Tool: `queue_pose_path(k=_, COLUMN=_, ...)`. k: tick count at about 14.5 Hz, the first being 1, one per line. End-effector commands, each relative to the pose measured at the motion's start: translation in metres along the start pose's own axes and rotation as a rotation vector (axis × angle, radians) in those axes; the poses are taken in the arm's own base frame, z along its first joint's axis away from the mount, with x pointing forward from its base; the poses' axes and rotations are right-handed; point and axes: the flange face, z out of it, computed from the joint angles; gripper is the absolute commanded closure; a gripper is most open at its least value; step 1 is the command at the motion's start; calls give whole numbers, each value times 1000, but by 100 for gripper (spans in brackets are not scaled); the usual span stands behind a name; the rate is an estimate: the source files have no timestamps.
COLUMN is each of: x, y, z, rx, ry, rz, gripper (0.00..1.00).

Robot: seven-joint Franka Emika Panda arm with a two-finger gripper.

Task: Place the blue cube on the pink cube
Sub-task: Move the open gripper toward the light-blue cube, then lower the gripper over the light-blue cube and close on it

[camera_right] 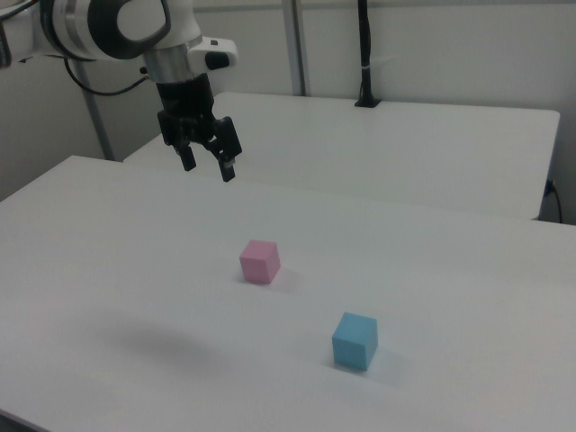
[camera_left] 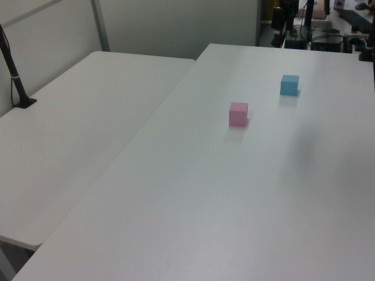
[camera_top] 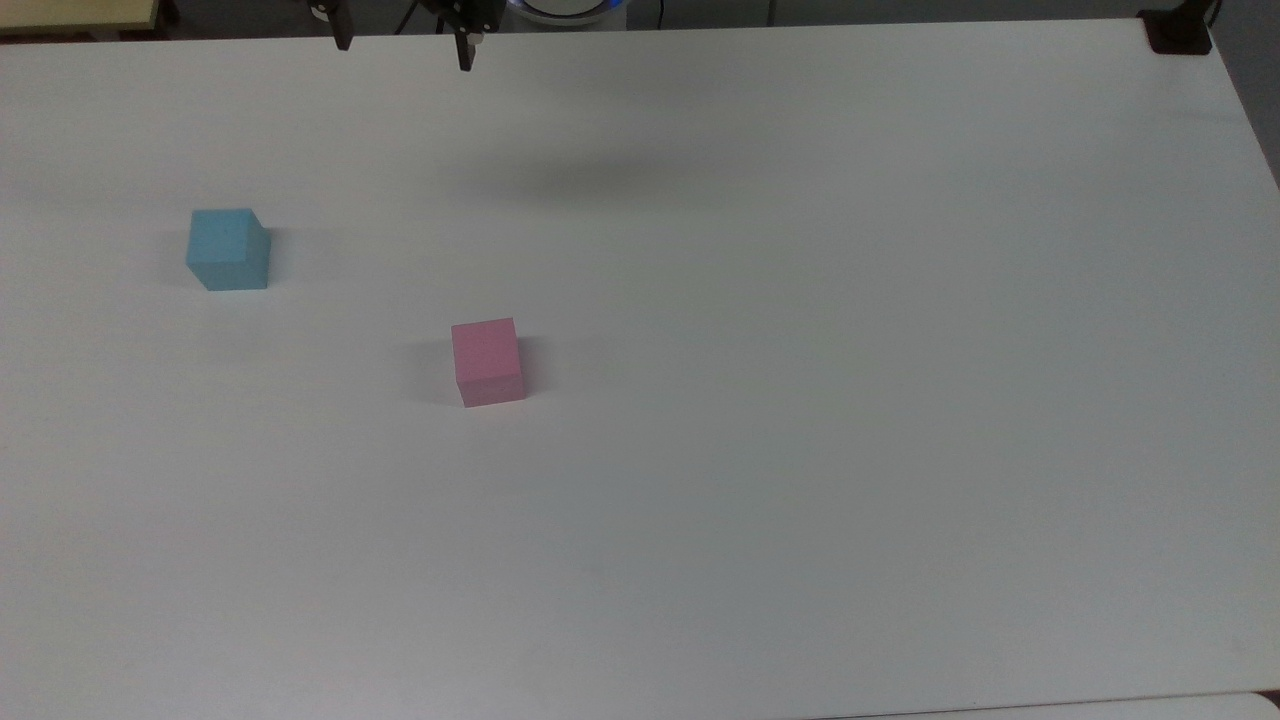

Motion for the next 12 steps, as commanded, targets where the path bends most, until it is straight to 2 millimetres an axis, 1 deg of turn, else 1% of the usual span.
queue_pose_path(k=1, x=-4, y=20, z=0, rx=-1, ry=3, rz=17, gripper=0)
queue_pose_path(k=2, x=-1, y=33, z=5, rx=-11, ry=2, rz=20, gripper=0)
queue_pose_path(k=4, x=1, y=56, z=15, rx=-18, ry=-16, rz=-69, gripper=0)
queue_pose_path(k=6, x=0, y=89, z=25, rx=-15, ry=-34, rz=-192, gripper=0)
queue_pose_path(k=7, x=-2, y=113, z=28, rx=-13, ry=-41, rz=-278, gripper=0)
queue_pose_path(k=8, x=-2, y=126, z=33, rx=-13, ry=-45, rz=-318, gripper=0)
queue_pose_path(k=9, x=-3, y=140, z=41, rx=-9, ry=-52, rz=-312, gripper=0)
queue_pose_path(k=10, x=-6, y=154, z=54, rx=-11, ry=-72, rz=-292, gripper=0)
queue_pose_path(k=11, x=-11, y=173, z=78, rx=-17, ry=-65, rz=-259, gripper=0)
queue_pose_path(k=12, x=-12, y=182, z=92, rx=-27, ry=-42, rz=-246, gripper=0)
